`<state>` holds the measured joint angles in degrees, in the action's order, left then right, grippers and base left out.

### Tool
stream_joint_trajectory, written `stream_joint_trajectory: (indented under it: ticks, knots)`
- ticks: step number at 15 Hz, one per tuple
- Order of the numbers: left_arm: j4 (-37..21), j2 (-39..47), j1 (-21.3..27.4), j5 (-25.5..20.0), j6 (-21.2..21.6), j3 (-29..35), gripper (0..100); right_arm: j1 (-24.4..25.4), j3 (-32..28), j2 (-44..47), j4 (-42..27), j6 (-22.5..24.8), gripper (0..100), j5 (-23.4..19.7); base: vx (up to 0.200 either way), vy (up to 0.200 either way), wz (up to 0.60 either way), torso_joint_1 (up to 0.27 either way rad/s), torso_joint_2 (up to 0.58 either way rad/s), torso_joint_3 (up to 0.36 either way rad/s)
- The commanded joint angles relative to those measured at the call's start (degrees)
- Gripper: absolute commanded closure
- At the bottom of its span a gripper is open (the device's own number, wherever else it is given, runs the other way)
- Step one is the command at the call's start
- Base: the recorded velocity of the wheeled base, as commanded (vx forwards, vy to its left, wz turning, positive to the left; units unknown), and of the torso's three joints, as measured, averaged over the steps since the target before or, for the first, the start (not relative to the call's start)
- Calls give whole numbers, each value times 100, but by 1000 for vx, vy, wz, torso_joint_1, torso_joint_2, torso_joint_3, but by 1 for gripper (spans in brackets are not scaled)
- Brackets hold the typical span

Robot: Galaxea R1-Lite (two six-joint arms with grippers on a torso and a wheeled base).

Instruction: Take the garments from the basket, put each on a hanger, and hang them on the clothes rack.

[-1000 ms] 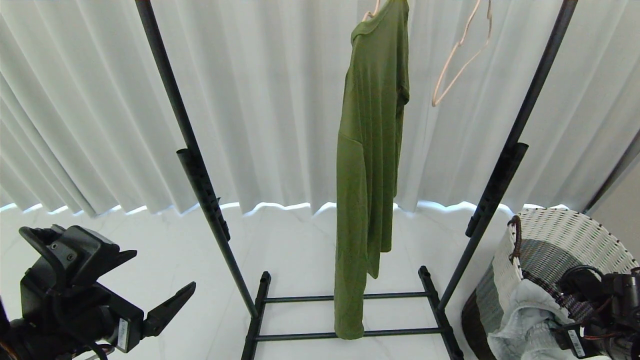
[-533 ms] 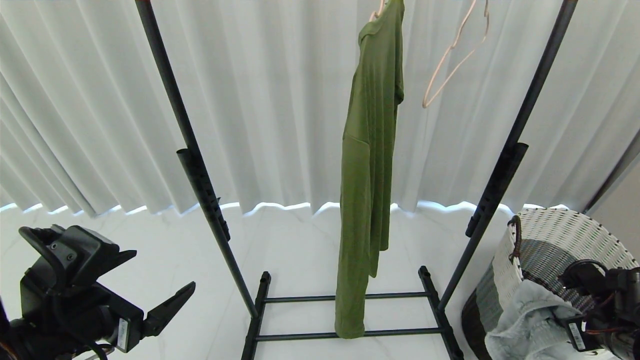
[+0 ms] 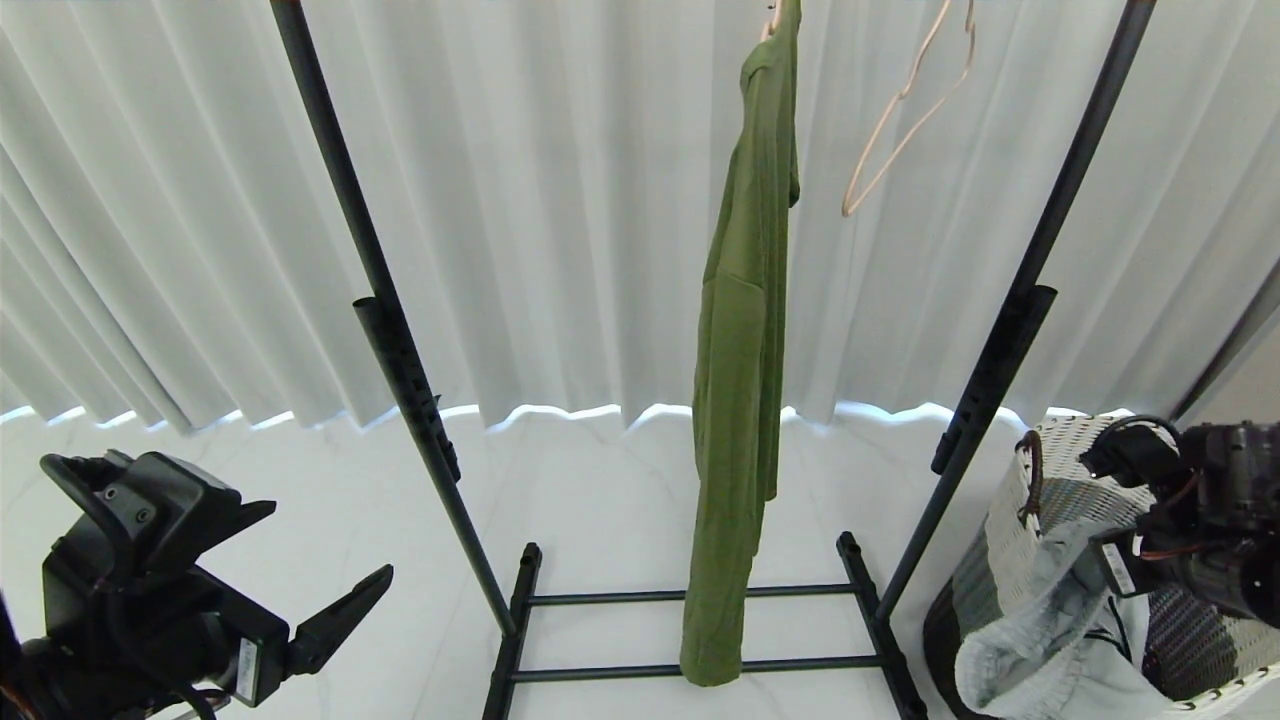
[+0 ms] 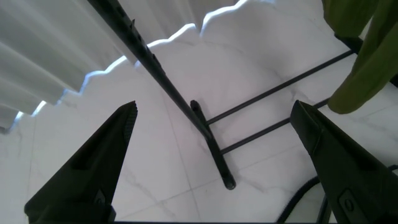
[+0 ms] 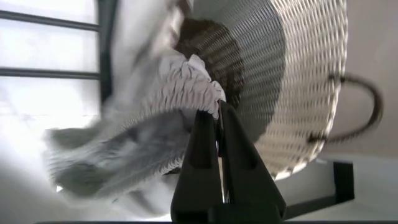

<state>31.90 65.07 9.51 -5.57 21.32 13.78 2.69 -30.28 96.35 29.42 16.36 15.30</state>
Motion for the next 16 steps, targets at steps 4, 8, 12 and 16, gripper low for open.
stream_joint_trajectory:
  ticks: [4,8,12,16]
  knots:
    - [0,-12,7,30,12,-94,0,1348,-3089,-1453,-4295,-801,100,-18,0,0,0,0,0,0]
    - [0,-30,7,390,4,-147,0,2218,-3739,-1620,-4849,-1346,100,-1,-150,0,0,3,-1,1]
    - [0,-126,7,390,4,-156,0,2578,-3827,-1708,-4849,-1346,100,8,-200,0,0,3,1,6]
    - [0,-337,438,153,-14,-147,0,2947,-4170,-1664,-4840,-1346,100,-1,-50,0,0,2,1,-1]
